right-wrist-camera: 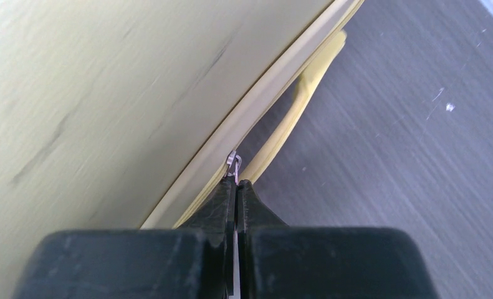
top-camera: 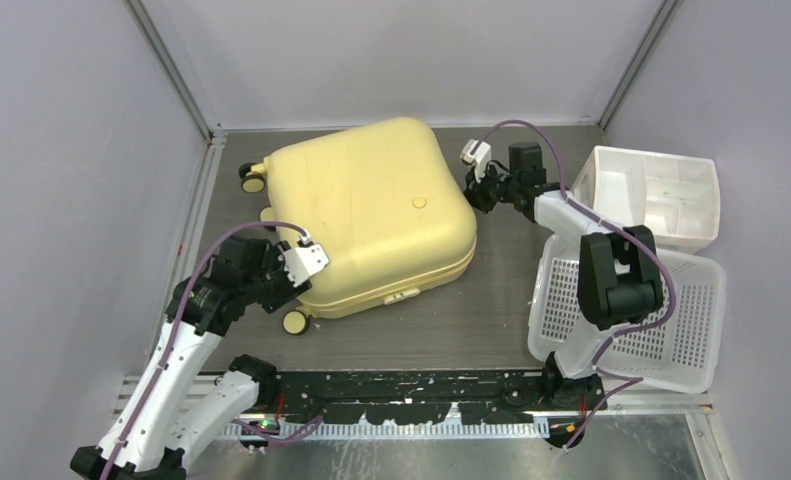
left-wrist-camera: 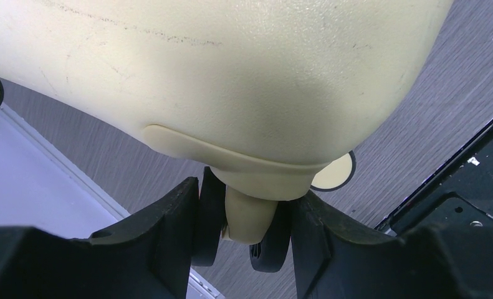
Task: Open, take out, and arrange the luggage
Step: Unzip the luggage at the center of the board.
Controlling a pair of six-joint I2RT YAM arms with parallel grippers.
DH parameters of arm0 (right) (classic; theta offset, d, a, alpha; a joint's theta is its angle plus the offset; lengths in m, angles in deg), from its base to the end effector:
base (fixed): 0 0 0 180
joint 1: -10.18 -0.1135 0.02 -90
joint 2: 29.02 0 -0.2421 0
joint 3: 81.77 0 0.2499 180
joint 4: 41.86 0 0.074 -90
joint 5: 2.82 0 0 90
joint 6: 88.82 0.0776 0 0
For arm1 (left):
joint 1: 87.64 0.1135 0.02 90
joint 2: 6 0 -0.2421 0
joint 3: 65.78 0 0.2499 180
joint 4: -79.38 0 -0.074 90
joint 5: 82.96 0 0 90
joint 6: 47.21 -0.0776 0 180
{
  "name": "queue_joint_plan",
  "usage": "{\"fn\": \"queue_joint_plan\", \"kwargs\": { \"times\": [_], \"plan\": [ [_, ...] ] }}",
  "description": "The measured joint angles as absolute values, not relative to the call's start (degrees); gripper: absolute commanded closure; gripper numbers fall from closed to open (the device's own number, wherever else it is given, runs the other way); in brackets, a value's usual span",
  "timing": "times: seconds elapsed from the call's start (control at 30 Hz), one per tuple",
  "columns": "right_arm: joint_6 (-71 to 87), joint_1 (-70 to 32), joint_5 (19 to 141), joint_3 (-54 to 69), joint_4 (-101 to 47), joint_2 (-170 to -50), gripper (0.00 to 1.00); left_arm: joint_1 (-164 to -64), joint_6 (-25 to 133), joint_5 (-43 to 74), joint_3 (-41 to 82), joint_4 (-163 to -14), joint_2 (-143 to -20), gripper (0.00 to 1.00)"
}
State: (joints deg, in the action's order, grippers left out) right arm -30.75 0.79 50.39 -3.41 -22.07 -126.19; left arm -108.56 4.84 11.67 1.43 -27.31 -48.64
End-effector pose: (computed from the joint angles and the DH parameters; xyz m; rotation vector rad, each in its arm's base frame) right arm 0.3803 0.1100 0.1882 -1.0582 1.8512 0.4887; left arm 0.1556 -0.0662 0.2676 1.2203 2.0876 0.0381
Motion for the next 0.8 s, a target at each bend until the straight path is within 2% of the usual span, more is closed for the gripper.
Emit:
{"fn": "queue_joint_plan", "kwargs": {
  "times": [0.4,0.8],
  "plan": [
    [-19.3,-1.8,56.0,3.6,-34.6,-136.0,0.99,-107.4,1.6,9.6,5.2,-23.7,-50.6,1.00],
    [-15.2,-4.2,60.6,2.3,-40.8,-136.3,0.99,-101.3,-2.4,8.4,4.9,-23.8,-52.4,1.00]
  ]
}}
